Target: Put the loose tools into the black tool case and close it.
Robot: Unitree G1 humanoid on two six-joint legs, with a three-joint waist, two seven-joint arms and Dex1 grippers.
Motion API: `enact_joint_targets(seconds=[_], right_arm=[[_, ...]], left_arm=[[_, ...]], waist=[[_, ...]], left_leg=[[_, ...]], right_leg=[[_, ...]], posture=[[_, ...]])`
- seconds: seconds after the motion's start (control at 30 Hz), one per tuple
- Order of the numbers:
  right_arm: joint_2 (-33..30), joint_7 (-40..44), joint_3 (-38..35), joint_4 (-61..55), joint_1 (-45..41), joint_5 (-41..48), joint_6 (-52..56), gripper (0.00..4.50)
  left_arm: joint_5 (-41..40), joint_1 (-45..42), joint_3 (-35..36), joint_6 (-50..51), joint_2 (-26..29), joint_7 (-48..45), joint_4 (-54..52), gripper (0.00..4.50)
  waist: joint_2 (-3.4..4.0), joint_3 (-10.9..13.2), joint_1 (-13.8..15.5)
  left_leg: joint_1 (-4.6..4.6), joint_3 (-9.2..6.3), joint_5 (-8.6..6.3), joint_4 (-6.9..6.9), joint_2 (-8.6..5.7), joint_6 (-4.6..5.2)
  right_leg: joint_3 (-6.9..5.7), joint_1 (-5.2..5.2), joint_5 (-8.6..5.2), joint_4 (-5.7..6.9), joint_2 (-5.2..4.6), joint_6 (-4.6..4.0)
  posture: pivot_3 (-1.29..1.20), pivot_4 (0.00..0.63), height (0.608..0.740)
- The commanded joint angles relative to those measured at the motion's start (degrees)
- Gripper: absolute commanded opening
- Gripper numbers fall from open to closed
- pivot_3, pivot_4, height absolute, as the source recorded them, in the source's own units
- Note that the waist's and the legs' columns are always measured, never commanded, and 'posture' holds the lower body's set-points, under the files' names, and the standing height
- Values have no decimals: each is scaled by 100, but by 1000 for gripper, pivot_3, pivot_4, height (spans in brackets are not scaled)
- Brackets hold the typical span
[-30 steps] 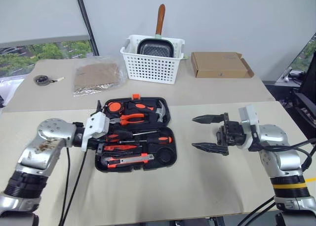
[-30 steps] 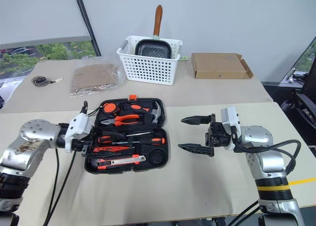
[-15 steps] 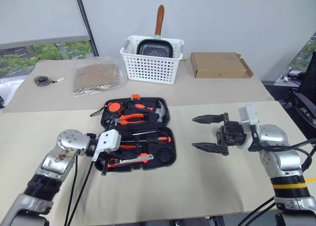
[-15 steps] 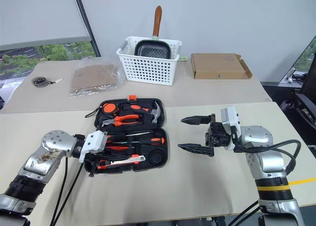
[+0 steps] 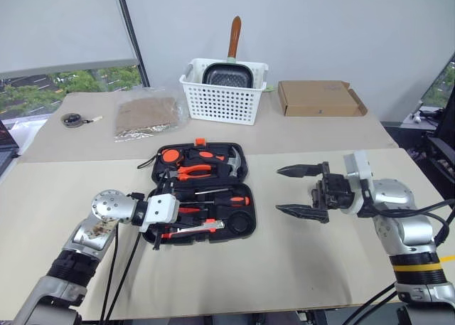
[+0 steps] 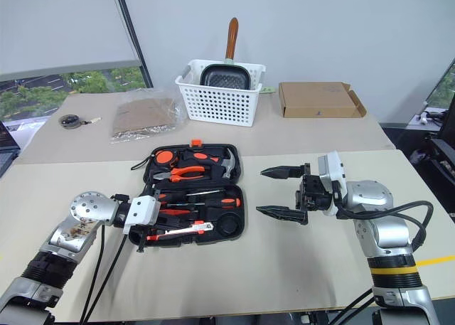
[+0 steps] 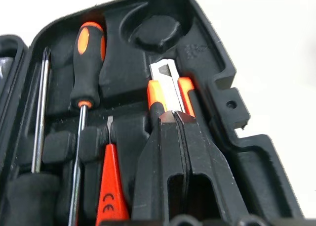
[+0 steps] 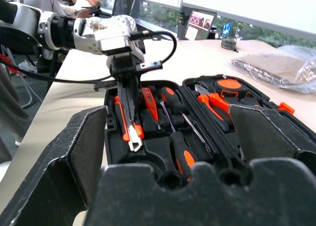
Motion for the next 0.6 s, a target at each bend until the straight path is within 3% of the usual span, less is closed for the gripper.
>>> enact_joint_targets(seconds=[0.03, 0.37, 0.6], right_arm=[[-63, 4, -82, -142, -145, 27, -15, 4500], [-112, -13, -117, -178, -125, 28, -9, 4500], [-244, -94, -183, -168, -4, -29, -16, 4500]], left_arm=[[510, 122, -358, 331, -23, 35, 824, 31], [277, -52, -124, 422, -182, 83, 728, 31], [-592, 152, 578, 1369, -31, 271, -718, 31]], waist=[[4, -9, 14], [19, -26, 24], [-14, -5, 8]], left_leg=[[0, -2, 0, 0, 0, -1], [-3, -5, -12, 3, -2, -27], [-24, -6, 1, 1, -2, -10]], right_leg=[[-1, 1, 0, 1, 1, 0], [3, 3, -10, -7, -6, -13], [3, -14, 1, -6, -3, 3]], posture=[[0, 150, 700], [0, 150, 700], [0, 150, 700]])
